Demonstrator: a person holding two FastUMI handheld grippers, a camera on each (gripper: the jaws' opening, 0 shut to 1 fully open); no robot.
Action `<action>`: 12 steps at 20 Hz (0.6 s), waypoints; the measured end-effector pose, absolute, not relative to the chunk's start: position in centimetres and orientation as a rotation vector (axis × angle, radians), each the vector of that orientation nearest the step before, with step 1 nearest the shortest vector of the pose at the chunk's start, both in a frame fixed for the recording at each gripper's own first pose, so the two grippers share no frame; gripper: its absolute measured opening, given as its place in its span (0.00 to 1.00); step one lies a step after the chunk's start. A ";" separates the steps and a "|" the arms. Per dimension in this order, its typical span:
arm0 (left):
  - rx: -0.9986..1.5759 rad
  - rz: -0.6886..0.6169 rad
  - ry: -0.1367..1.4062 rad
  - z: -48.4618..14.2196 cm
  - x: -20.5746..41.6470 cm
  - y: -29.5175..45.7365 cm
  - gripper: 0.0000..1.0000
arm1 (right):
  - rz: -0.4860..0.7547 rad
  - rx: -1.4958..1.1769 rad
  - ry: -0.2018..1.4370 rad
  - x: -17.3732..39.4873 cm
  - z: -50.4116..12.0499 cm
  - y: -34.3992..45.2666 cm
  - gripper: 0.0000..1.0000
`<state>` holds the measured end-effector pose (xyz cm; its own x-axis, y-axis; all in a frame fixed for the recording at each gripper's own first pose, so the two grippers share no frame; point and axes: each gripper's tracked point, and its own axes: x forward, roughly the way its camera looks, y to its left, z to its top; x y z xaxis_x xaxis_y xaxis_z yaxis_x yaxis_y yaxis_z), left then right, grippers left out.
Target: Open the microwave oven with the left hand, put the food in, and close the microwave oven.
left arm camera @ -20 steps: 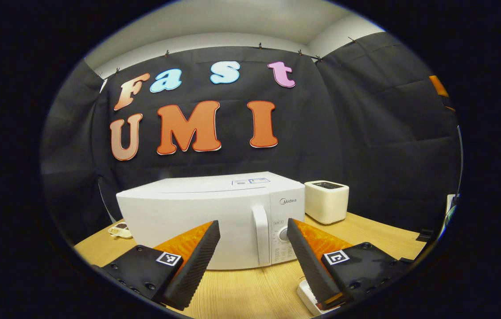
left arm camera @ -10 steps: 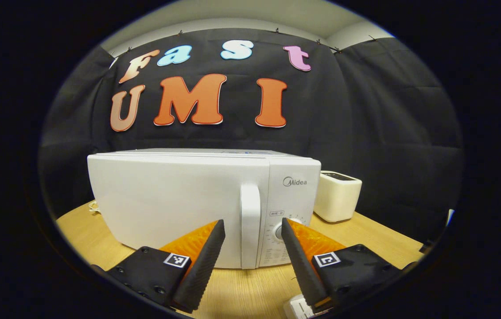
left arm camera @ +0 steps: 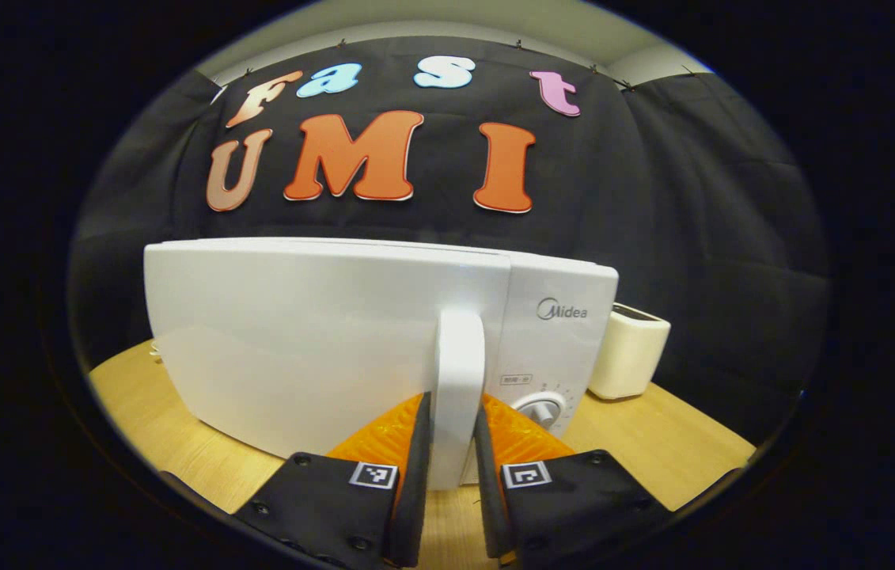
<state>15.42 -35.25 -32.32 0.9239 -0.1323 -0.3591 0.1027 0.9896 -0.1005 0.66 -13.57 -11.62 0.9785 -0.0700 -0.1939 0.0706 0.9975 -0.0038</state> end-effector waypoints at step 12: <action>-0.078 -0.183 0.387 -32.7 13.9 -35.2 0.17 | -0.062 0.015 0.208 -0.3 -11.5 -12.6 0.95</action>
